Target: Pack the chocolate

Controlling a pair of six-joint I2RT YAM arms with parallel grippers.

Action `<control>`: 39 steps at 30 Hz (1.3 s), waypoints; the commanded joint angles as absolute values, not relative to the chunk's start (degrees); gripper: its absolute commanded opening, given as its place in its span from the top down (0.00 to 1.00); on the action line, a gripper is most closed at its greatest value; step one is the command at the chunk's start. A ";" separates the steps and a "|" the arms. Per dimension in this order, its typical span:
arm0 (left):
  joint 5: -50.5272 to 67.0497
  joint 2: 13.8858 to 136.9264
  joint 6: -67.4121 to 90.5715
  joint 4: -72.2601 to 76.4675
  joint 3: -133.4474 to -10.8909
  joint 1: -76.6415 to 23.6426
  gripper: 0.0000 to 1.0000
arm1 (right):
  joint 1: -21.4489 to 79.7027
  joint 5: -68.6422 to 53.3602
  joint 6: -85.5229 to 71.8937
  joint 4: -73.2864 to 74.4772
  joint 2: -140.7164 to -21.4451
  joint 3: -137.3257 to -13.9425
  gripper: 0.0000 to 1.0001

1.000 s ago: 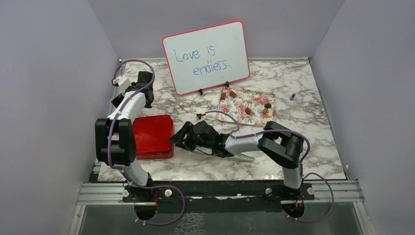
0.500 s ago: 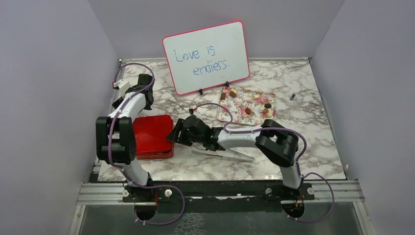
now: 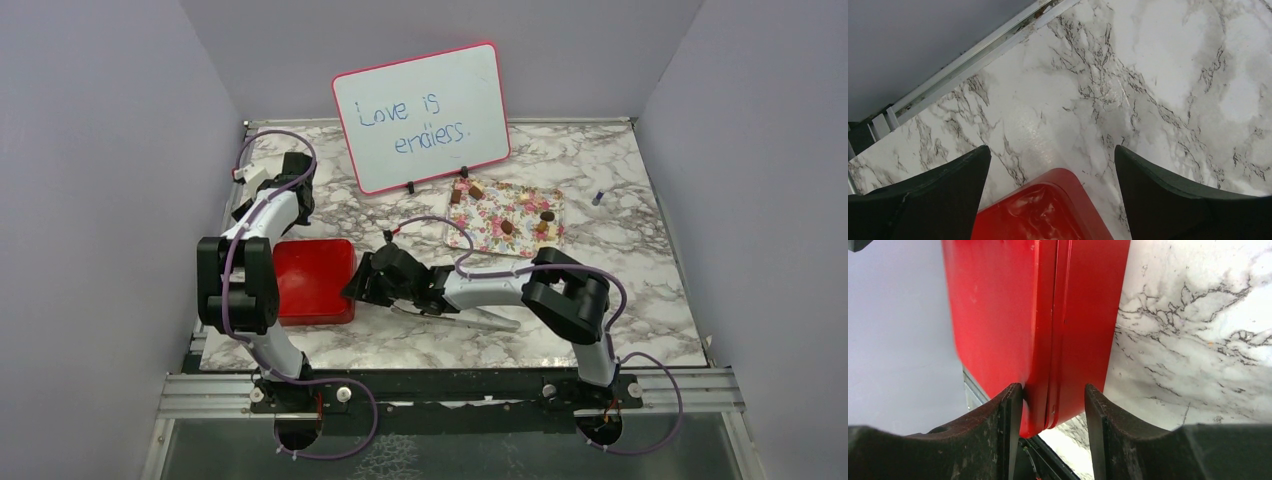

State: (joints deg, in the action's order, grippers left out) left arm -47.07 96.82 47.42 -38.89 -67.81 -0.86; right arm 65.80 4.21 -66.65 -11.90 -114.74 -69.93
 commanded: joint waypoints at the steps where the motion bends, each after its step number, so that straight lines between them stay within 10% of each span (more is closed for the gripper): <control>1: -44.27 98.51 47.08 -38.92 -67.13 -0.53 0.08 | 66.97 6.01 -66.64 -6.82 -113.65 -67.67 0.50; 26: -35.58 93.53 47.57 -34.77 -64.26 -0.62 0.19 | 66.97 14.85 -63.10 -4.26 -115.11 -67.30 0.63; 39: -42.01 85.30 51.27 -39.46 -67.59 -0.62 0.17 | 66.89 20.46 -54.18 1.58 -107.09 -71.91 0.43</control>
State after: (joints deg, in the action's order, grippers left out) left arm -39.68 89.38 49.12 -37.89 -68.64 -0.86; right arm 67.11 14.11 -59.61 -4.84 -111.07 -69.45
